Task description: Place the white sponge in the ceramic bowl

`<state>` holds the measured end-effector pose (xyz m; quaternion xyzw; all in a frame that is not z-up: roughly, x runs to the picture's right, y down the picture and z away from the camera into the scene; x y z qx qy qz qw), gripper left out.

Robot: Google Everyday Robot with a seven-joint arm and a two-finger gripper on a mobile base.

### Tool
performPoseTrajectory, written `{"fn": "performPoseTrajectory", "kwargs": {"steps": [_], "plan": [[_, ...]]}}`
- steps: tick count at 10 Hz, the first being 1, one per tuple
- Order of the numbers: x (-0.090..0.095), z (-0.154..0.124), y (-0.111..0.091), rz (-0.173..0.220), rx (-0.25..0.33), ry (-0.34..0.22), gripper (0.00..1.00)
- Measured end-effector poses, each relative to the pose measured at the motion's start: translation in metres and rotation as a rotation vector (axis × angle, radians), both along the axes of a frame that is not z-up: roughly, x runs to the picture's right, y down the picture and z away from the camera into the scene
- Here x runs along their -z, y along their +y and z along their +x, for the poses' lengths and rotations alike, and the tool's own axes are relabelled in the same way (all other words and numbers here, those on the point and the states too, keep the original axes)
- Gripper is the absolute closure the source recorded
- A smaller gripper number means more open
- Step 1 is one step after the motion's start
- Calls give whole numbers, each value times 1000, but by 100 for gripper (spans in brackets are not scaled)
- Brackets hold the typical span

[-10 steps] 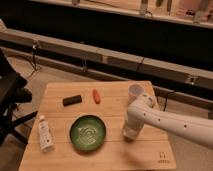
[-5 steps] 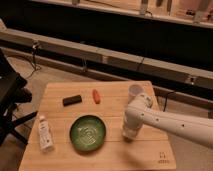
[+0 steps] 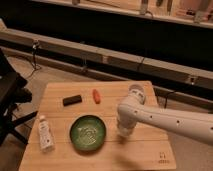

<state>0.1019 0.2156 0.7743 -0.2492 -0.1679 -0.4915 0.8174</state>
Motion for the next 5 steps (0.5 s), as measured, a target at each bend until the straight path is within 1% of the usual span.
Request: {"fn": "performPoseTrajectory", "kwargs": {"steps": [2, 5], "plan": [[5, -23, -2, 0, 21, -24, 85], [10, -37, -3, -4, 46, -38, 85]]}}
